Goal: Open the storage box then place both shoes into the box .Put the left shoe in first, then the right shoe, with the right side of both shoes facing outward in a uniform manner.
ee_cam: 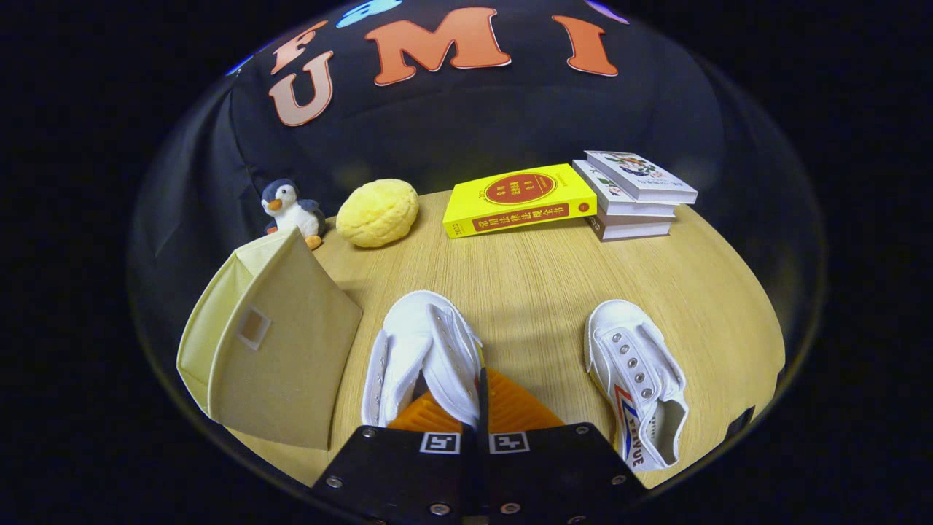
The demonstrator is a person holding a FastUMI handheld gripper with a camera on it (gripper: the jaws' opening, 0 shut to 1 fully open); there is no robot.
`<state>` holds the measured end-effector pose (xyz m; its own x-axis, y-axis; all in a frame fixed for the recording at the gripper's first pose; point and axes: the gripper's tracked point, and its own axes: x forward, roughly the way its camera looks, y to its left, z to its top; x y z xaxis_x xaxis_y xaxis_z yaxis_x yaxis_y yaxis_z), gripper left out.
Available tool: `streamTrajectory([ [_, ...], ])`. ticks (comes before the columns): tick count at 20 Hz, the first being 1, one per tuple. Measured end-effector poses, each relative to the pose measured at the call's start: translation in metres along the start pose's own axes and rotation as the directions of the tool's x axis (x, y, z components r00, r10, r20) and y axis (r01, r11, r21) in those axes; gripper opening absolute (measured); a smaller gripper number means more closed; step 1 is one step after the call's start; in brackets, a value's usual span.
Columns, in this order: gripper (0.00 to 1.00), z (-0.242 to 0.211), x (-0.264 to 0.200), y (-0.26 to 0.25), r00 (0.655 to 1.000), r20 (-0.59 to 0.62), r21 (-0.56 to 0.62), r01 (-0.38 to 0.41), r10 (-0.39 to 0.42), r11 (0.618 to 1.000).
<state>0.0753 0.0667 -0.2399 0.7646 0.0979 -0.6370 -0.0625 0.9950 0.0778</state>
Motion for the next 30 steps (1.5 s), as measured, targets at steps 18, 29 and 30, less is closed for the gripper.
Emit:
streamTrajectory([
  [18, 0.00, 0.086, -0.075, 0.180, 0.999, 0.011, 0.100, -0.038, 0.037, 0.994],
  [29, 0.00, 0.044, -0.011, 0.279, 0.993, -0.117, 0.116, -0.005, 0.019, 0.993],
  [30, 0.00, 0.039, -0.006, 0.281, 0.992, -0.127, 0.124, 0.015, 0.001, 0.992],
])
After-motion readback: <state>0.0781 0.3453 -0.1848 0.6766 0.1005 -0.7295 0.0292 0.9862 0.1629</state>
